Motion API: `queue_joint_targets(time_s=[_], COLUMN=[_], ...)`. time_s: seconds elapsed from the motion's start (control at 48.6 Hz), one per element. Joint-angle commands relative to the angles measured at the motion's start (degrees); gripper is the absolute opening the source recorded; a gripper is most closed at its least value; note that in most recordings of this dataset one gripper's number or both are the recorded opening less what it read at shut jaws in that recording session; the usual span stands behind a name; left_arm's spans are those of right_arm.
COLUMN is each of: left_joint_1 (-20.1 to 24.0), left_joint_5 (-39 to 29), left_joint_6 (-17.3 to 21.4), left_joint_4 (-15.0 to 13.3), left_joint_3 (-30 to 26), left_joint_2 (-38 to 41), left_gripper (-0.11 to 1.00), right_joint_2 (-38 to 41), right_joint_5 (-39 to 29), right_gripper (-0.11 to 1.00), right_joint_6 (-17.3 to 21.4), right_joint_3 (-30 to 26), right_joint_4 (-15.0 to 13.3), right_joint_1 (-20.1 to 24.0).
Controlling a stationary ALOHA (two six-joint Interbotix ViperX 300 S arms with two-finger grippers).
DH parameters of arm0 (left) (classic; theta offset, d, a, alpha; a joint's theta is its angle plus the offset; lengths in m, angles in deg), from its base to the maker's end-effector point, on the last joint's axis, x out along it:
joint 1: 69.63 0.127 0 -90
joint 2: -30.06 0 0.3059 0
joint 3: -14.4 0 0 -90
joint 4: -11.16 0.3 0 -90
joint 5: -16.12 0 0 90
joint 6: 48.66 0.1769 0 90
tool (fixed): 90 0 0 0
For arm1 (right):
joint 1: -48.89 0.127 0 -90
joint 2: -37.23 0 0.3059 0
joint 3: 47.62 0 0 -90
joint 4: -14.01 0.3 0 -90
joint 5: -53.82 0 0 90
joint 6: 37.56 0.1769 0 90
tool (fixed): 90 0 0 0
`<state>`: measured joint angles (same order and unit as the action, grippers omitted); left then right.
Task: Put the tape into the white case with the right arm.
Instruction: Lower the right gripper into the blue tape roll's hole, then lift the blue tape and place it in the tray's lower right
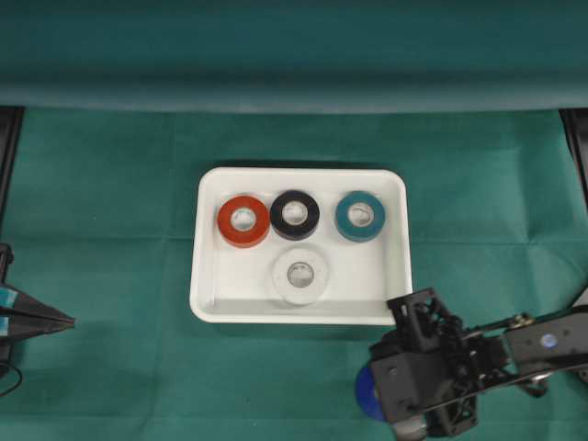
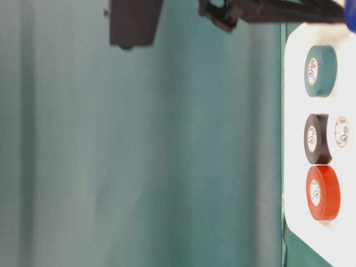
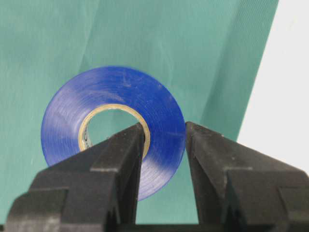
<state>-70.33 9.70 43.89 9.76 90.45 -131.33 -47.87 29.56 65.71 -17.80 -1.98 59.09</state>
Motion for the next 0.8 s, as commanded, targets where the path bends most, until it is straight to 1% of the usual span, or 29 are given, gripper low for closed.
queue_joint_targets(time_s=[0.0, 0.144, 0.267, 0.37, 0.781], left_joint_1=[0.18, 0.18, 0.09, 0.18, 0.18], left_joint_5=[0.62, 0.62, 0.62, 0.62, 0.62], left_joint_6=[0.09, 0.09, 0.09, 0.09, 0.09], left_joint_4=[0.0, 0.0, 0.0, 0.09, 0.0], left_joint_3=[-0.7, -0.7, -0.7, -0.7, -0.7], left_joint_2=[0.44, 0.44, 0.44, 0.44, 0.44], left_gripper=[0.0, 0.0, 0.0, 0.0, 0.0], right_joint_2=[0.62, 1.49, 1.14, 0.7, -0.09], right_joint_5=[0.35, 0.44, 0.44, 0.44, 0.53], right_gripper=[0.01, 0.01, 0.01, 0.01, 0.01], right_joint_6=[-0.09, -0.09, -0.09, -0.09, -0.44], right_joint_3=[-2.64, -3.34, -3.16, -3.43, -3.25], right_joint_4=[0.09, -0.53, -1.67, -2.11, -2.11], right_joint_1=[0.18, 0.0, -1.49, -3.96, -15.73])
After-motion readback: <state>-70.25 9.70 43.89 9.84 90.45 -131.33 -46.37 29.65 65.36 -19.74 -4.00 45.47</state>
